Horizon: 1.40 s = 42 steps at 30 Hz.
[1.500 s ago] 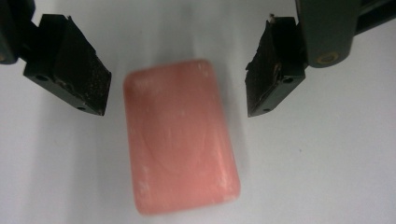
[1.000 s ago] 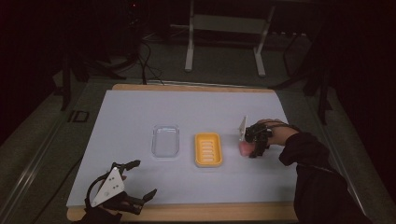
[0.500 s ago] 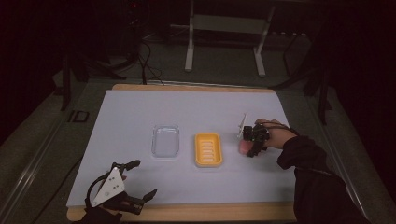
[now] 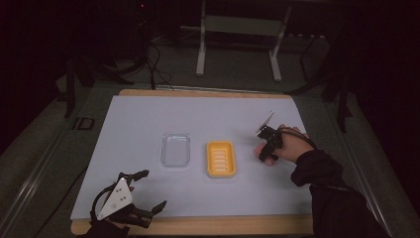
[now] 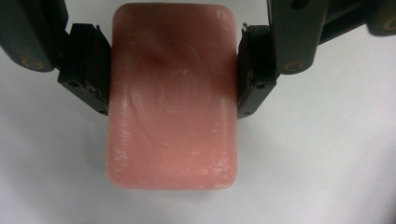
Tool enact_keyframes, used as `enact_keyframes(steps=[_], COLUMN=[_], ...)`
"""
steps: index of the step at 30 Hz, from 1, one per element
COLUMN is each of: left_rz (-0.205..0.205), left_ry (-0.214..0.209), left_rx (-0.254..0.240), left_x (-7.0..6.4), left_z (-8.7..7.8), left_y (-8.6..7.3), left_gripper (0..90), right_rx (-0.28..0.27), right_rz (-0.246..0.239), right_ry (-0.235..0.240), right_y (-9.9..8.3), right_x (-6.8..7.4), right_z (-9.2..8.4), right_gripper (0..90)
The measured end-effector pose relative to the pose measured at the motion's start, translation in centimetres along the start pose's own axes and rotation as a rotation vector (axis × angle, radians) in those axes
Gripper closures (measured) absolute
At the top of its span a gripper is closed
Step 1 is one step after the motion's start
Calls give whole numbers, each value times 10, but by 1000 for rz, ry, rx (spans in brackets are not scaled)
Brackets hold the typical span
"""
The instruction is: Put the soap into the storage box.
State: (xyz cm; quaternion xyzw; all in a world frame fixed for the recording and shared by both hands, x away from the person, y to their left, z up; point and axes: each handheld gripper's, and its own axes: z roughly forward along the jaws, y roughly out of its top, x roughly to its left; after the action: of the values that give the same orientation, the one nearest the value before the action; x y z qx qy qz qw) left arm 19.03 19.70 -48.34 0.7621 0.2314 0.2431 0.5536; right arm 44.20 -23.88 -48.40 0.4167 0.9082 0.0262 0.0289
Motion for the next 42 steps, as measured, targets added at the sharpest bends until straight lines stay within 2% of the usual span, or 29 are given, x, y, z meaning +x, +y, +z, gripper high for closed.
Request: enact_keyframes(steps=[1,4,5,7,10,13,16,19,20,21,23,25,26,27,29,33,36,40,42], left_rz=[0,2,2,3,4,4,4,4,4,4,3,3,4,5,6,2,4,4,4], left_ry=[0,0,0,0,-2,-2,-3,-3,-3,-3,-2,-2,-1,-1,0,1,0,1,3], left_rx=[0,1,1,1,1,1,1,0,0,1,-1,-1,-1,0,-2,-4,-3,-4,-6], left_x=[0,0,0,0,0,0,0,-1,-1,-1,-1,-1,-1,-1,-1,-1,-1,-1,-1], left_z=[0,0,0,0,0,0,0,0,0,0,0,0,0,0,0,0,0,-1,-1], left_y=[0,0,0,0,0,0,0,0,0,0,0,0,0,0,0,0,0,0,1], left_gripper=[6,6,6,6,6,6,6,6,6,6,6,6,6,6,6,6,6,6,6], right_rx=[2,19,4,4,-15,-34,-45,-47,-69,-65,-91,-87,-114,-114,-127,-136,-168,-200,-210], right_rz=[105,169,175,216,304,354,367,362,364,370,374,379,381,385,398,404,408,405,400], right_ry=[2,-40,-72,-119,-86,-75,-65,-62,-58,-62,-63,-63,-62,-57,-43,-57,-51,-40,-15], right_y=[0,1,1,1,1,1,0,0,0,0,0,0,0,-1,-1,0,1,6,9], right_x=[-3,-3,-3,-1,-1,1,6,8,13,15,18,20,25,27,30,41,50,64,70], right_z=[-3,-7,-8,-14,-25,-36,-47,-51,-62,-64,-72,-77,-85,-87,-92,-99,-103,-106,-108], right_gripper=[376,377,378,378,378,379,379,379,379,379,379,379,379,379,379,379,379,379,379])
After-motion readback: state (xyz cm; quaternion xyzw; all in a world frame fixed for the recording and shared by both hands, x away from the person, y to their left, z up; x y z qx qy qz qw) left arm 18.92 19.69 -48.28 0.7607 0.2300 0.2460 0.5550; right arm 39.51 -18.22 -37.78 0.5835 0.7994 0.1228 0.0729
